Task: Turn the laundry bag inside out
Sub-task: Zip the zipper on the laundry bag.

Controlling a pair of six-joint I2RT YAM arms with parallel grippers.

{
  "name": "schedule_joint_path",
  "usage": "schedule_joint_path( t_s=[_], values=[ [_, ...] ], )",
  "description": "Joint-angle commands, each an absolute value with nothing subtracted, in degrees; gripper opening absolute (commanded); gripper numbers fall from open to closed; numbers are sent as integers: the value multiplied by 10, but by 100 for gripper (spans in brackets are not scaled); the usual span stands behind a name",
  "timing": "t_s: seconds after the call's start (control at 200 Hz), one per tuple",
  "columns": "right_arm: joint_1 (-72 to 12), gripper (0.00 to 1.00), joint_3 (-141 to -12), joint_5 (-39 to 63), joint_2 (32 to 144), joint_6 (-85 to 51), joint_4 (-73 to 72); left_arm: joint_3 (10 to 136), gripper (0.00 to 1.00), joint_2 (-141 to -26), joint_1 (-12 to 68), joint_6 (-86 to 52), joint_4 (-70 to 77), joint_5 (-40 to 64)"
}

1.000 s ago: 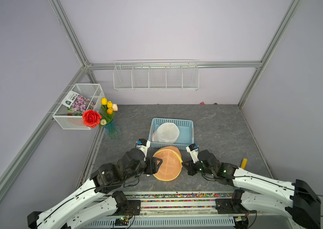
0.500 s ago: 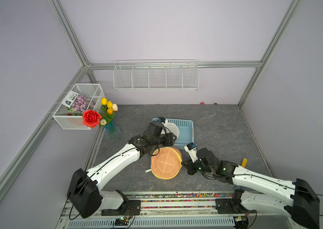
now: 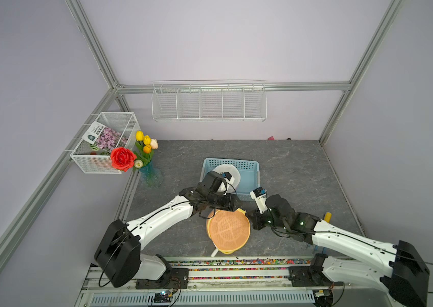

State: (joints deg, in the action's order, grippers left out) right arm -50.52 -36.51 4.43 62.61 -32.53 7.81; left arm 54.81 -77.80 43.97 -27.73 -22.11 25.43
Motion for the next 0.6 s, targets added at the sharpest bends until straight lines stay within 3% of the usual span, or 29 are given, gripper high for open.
schedule_joint_path(
  t_s=[0.0, 0.325, 0.475, 0.595],
  values=[
    [-502, 0, -375, 54, 633, -329, 60, 526, 57, -743, 442, -290, -196, 301],
    [-501, 0, -374, 60, 638, -329, 39, 566, 52, -807, 501, -257, -254, 248],
    [-497, 0, -389, 72, 637, -313, 47, 579, 56, -759, 501, -258, -255, 231],
    [-496, 0, -391, 79, 637, -309, 46, 576, 60, -709, 497, -272, -254, 141]
  ],
)
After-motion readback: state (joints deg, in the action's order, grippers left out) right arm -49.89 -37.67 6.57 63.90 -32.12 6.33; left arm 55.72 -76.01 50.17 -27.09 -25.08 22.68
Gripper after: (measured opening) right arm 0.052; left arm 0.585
